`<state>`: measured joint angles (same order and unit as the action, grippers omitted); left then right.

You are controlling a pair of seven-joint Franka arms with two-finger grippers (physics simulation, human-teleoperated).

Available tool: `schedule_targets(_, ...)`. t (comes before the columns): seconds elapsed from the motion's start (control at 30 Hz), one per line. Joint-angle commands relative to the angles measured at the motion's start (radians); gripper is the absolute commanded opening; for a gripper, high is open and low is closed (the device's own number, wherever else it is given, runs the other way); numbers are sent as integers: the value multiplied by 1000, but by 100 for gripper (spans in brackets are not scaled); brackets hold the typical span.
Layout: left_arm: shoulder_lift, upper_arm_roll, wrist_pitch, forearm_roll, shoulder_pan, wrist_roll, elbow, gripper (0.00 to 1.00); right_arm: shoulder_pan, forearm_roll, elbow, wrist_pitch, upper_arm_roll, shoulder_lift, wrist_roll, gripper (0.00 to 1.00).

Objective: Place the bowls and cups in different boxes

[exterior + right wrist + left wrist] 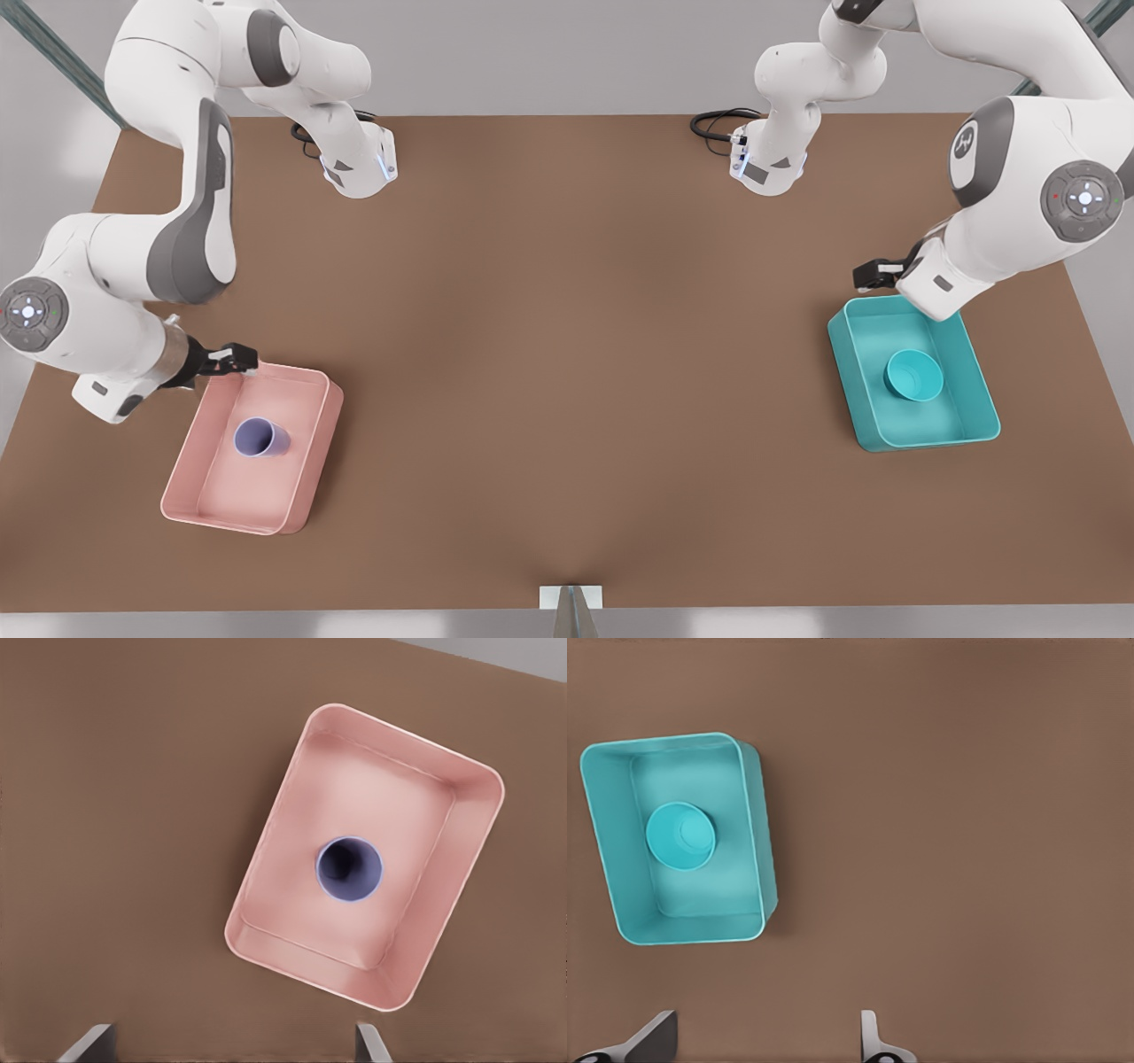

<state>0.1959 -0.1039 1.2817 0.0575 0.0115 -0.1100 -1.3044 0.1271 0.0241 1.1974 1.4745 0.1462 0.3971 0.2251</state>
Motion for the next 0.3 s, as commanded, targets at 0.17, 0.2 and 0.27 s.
schedule_targets(0.17, -108, -22, 186, 1, -27, -2, -184, 100, -141, -12, 300, -65, -119, -257, -228, 100)
schedule_targets(0.2, -108, -22, 180, 1, -27, -2, -184, 100, -147, -12, 307, -59, -120, -262, -228, 100)
schedule_targets(0.27, -105, -22, 179, 1, -36, -2, -184, 100, -149, -12, 307, -59, -120, -265, -228, 100)
